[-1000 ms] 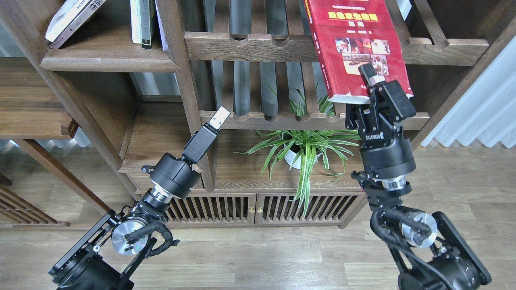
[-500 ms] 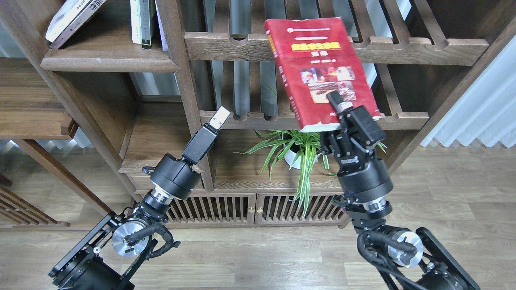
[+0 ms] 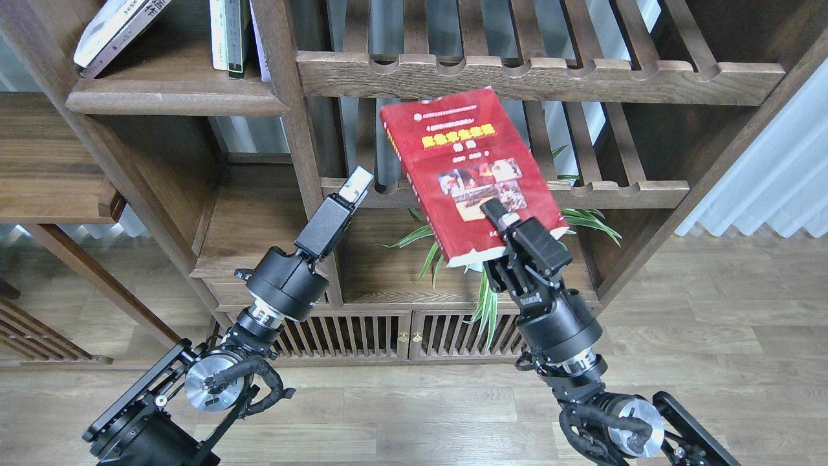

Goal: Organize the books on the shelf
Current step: 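Pull the red book off the shelf and lower it with the right gripper, then grip the red book between both grippers and hold it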

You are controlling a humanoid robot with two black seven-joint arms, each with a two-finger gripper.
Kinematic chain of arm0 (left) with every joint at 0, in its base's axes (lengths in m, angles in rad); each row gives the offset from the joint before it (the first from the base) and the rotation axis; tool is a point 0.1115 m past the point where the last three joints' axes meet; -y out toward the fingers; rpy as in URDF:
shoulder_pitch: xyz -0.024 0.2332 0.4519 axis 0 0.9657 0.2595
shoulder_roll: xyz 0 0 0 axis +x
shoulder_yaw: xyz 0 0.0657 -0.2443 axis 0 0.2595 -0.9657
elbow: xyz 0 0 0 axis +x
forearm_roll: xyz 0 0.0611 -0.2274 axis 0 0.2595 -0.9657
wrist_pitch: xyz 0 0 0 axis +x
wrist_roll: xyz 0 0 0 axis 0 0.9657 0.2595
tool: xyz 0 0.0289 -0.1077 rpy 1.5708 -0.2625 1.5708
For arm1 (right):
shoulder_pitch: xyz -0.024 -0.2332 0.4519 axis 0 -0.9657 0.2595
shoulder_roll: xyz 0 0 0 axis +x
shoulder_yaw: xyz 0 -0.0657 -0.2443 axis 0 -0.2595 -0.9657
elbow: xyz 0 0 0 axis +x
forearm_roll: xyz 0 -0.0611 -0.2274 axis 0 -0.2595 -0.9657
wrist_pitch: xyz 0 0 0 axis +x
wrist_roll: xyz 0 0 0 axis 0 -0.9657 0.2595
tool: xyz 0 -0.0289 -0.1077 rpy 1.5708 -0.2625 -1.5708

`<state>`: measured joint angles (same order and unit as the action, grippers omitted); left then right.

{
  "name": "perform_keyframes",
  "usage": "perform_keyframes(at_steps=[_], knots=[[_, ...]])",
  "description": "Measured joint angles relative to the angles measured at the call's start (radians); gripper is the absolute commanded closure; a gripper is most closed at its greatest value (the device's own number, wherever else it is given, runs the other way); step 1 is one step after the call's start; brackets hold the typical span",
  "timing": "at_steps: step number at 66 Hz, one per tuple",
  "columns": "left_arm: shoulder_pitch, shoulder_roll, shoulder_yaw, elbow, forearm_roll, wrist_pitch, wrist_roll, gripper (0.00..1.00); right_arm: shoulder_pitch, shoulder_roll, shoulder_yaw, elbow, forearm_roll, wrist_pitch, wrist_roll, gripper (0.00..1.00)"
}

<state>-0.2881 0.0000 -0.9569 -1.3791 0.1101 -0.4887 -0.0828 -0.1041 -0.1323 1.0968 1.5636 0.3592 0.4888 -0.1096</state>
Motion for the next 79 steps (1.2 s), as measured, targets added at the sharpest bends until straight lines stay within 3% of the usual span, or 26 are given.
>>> perform_keyframes(at_steps=[56,66,67,79], knots=[[0.067,0.006,0.123,0.001,-0.12,0.0,0.003,0.17,-0.021,0.013,-0.135,-0.019,-0.063,0.0,-0.023,0.95],[0.073,0.023,0.13,0.0,-0.157,0.0,0.003,0.36,-0.021,0.013,-0.154,-0.019,-0.071,0.0,-0.037,0.95],[0.073,0.031,0.138,0.0,-0.168,0.0,0.004,0.51,-0.021,0.013,-0.157,-0.019,-0.075,0.0,-0.04,0.95],[0.074,0.089,0.192,0.0,-0.209,0.0,0.004,0.88,-0.022,0.013,-0.159,-0.019,-0.082,0.0,-0.042,0.95]])
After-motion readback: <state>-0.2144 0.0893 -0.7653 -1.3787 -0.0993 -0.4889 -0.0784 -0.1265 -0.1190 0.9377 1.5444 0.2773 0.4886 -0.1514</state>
